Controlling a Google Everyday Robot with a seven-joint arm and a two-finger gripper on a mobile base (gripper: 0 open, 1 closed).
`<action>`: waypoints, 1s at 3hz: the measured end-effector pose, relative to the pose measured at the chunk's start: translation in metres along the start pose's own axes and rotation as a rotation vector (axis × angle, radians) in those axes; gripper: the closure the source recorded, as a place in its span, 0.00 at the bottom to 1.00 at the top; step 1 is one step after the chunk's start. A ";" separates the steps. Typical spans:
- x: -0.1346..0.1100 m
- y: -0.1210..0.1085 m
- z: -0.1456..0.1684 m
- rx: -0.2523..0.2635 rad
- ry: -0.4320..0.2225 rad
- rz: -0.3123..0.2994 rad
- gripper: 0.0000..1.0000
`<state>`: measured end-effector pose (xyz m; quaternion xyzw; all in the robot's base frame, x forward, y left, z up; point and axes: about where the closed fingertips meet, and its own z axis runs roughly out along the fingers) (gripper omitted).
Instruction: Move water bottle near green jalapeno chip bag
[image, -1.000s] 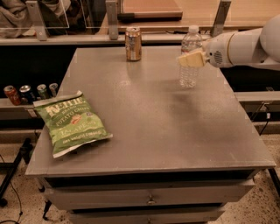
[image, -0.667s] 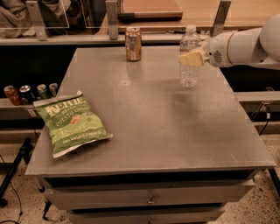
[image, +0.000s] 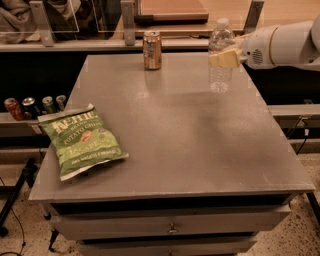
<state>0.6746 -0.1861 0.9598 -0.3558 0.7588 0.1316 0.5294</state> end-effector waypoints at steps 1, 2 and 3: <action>-0.030 0.006 -0.018 -0.015 -0.058 -0.047 1.00; -0.030 0.006 -0.018 -0.015 -0.058 -0.047 1.00; -0.032 0.017 -0.017 -0.048 -0.060 -0.066 1.00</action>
Offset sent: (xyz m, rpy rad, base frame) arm -0.0100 0.0048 0.0285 0.0085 -0.0533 0.0355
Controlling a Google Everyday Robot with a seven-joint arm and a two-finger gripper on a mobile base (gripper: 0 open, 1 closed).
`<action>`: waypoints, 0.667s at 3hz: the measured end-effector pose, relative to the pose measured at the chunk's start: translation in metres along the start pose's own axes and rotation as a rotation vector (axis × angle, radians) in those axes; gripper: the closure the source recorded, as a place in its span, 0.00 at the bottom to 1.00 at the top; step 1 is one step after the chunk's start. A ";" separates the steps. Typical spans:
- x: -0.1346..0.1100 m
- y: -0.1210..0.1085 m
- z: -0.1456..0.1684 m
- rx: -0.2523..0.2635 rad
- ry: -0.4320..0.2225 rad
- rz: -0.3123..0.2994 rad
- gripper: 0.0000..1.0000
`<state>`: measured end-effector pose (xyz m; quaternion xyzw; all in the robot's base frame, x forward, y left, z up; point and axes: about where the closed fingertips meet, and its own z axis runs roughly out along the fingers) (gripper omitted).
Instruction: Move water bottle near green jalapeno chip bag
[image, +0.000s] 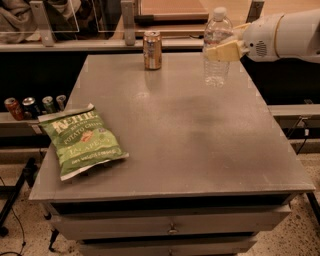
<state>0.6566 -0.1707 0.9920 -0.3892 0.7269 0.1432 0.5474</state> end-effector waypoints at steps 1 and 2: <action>-0.009 0.046 0.001 -0.124 -0.024 -0.048 1.00; -0.017 0.104 0.002 -0.275 -0.052 -0.093 1.00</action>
Offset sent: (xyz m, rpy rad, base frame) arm -0.1311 0.1242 -0.0154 0.0097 0.0437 0.5044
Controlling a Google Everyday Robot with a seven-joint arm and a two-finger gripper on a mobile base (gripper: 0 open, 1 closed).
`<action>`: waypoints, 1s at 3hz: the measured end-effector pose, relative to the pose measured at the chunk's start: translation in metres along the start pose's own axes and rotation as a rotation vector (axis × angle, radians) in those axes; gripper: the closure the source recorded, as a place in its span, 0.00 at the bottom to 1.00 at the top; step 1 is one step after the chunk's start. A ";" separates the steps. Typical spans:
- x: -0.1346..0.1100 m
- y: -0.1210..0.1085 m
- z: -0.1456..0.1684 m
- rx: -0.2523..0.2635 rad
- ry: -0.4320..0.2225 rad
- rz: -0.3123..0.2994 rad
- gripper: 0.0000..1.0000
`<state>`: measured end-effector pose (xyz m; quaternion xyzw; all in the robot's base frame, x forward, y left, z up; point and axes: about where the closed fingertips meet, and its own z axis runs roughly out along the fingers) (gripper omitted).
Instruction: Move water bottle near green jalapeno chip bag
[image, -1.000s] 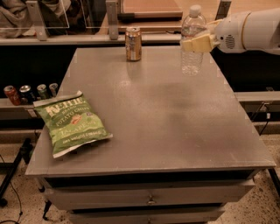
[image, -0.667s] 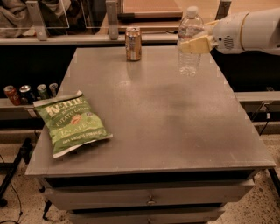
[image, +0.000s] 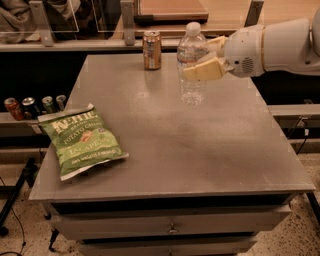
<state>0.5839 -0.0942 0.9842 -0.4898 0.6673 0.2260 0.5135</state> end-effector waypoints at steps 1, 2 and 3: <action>-0.012 0.063 0.026 -0.194 -0.032 -0.025 1.00; -0.012 0.067 0.027 -0.209 -0.030 -0.027 1.00; -0.022 0.067 0.024 -0.220 -0.046 -0.033 1.00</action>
Offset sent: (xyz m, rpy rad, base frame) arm -0.0335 0.0407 -0.0091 0.0121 0.0363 0.1476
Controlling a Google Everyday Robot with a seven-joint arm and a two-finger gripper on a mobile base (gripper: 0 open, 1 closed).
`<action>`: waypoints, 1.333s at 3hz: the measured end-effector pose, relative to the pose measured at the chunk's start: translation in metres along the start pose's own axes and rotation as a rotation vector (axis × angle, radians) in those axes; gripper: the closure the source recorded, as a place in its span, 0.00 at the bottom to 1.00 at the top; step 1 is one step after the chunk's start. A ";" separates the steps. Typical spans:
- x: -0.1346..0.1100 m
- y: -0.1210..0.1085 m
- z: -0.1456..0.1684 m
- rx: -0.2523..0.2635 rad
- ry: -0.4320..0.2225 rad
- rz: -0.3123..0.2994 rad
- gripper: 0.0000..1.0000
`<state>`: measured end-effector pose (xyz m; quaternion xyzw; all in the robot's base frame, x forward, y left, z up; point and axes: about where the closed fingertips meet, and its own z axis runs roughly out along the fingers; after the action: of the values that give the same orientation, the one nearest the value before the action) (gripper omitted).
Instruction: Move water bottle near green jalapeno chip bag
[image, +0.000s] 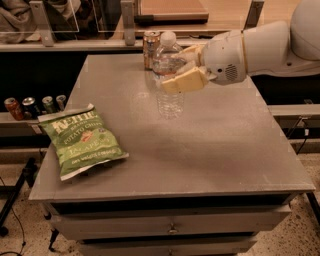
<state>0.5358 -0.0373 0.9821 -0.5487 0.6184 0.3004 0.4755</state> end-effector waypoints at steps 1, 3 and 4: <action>-0.003 0.018 0.003 -0.042 -0.040 0.018 1.00; 0.012 0.068 0.025 -0.162 -0.094 0.103 1.00; 0.017 0.086 0.035 -0.207 -0.109 0.127 1.00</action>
Offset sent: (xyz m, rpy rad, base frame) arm -0.0673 0.0331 -0.0372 0.1397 0.1640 0.1388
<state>0.4624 0.0061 0.9409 -0.5376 0.5906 0.4215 0.4295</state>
